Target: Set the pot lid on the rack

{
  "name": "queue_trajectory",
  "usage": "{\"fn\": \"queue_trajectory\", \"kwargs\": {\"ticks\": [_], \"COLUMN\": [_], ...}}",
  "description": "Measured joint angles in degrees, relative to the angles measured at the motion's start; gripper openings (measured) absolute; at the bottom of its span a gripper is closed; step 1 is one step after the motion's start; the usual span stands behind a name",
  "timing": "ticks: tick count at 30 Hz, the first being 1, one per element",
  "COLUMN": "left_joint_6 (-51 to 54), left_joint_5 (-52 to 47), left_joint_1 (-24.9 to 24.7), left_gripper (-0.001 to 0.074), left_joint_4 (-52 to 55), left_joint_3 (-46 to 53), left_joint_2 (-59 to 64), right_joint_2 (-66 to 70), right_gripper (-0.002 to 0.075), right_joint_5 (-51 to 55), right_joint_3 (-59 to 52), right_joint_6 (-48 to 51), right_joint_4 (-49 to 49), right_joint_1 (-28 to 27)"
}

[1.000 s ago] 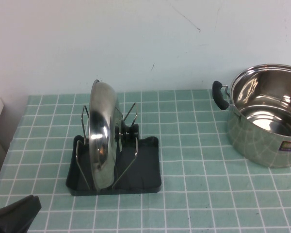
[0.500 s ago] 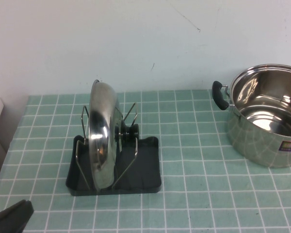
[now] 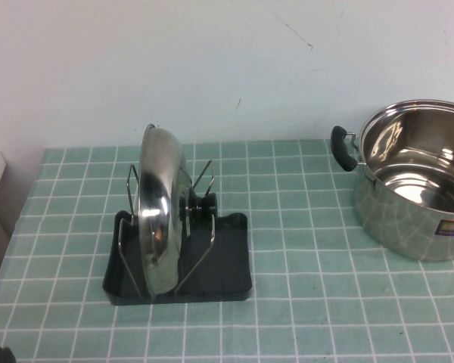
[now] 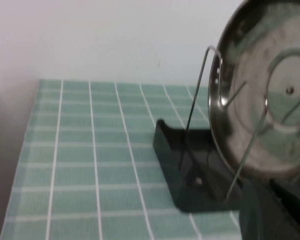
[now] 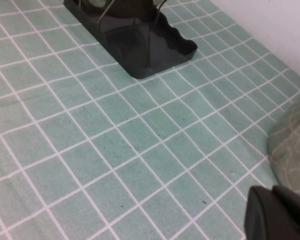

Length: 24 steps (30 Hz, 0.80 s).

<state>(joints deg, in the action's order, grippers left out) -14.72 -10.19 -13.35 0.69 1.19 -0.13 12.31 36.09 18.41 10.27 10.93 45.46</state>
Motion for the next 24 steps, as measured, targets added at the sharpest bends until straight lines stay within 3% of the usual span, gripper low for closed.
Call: {"fn": "queue_trajectory", "kwargs": {"ticks": [10,17,24], "left_joint_6": [10.9,11.9,12.4], "left_joint_5": [-7.4,-7.4,-7.5], "left_joint_1": [0.0,0.6,4.4], "left_gripper": [-0.0001,-0.0002,-0.0001], "left_joint_4": [-2.4,-2.6,-4.8], "left_joint_3": [-0.1,-0.1,-0.1], "left_joint_2": [-0.5,-0.5,-0.7], "right_joint_2": [0.0,0.0,0.0], "right_gripper": [-0.0001,-0.0001,-0.0001], "right_joint_5": [0.0,0.0,-0.1], "right_joint_3": [0.0,-0.1,-0.1], "right_joint_6": [0.0,0.0,-0.1], "right_joint_4": [0.0,0.0,0.0], "right_joint_1": [0.0,0.0,0.0]}}
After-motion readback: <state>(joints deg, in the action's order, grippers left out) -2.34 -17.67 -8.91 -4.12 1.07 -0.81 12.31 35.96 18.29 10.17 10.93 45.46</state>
